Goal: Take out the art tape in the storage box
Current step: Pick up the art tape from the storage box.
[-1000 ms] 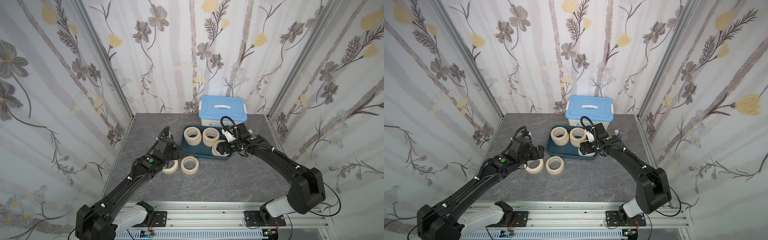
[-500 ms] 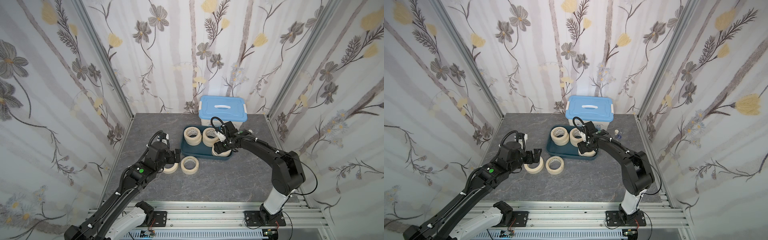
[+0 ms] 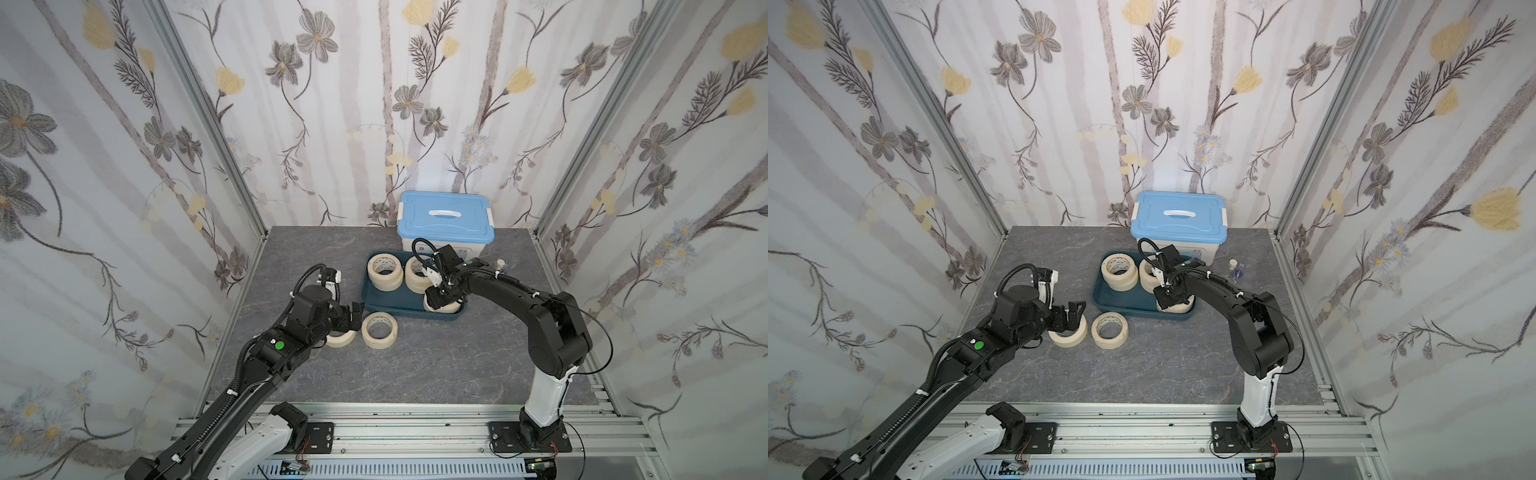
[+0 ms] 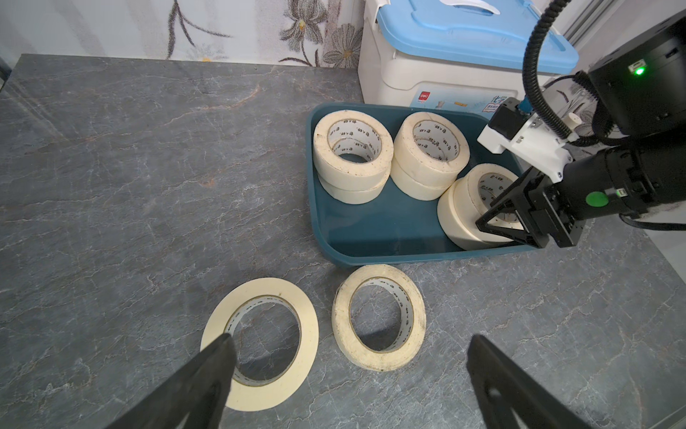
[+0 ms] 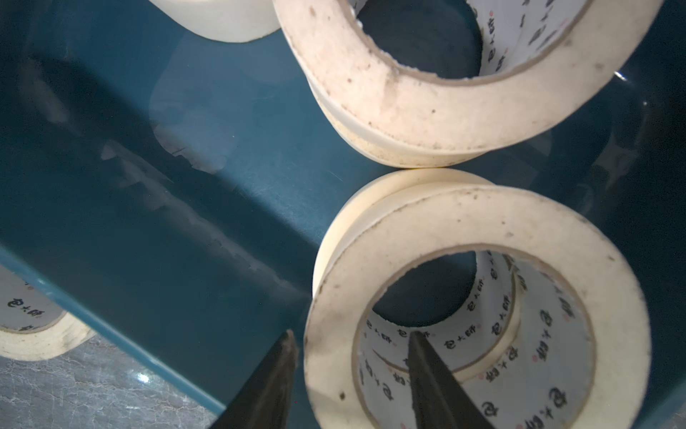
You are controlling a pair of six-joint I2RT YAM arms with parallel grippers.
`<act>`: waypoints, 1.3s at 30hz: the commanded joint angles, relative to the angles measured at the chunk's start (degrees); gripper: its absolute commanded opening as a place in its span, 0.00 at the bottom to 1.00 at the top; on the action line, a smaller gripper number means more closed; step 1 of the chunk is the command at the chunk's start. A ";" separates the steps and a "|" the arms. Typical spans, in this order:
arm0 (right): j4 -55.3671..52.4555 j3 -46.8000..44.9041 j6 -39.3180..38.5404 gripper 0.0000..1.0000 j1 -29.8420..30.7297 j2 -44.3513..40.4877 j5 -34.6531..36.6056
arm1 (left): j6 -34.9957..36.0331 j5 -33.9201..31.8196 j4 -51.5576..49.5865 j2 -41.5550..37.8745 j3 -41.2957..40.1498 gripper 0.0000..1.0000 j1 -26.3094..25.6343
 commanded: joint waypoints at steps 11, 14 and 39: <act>-2.66 0.55 -0.96 0.29 0.25 -2.32 1.31 | 0.90 -0.47 0.38 -0.16 -0.38 1.00 0.05; -3.81 1.17 -1.40 0.26 0.36 -2.77 1.88 | 0.95 -0.56 0.47 -0.08 -0.46 1.00 0.08; -4.30 3.92 -1.20 0.40 1.59 2.16 1.28 | 0.77 -1.15 0.38 0.52 -0.90 1.00 0.05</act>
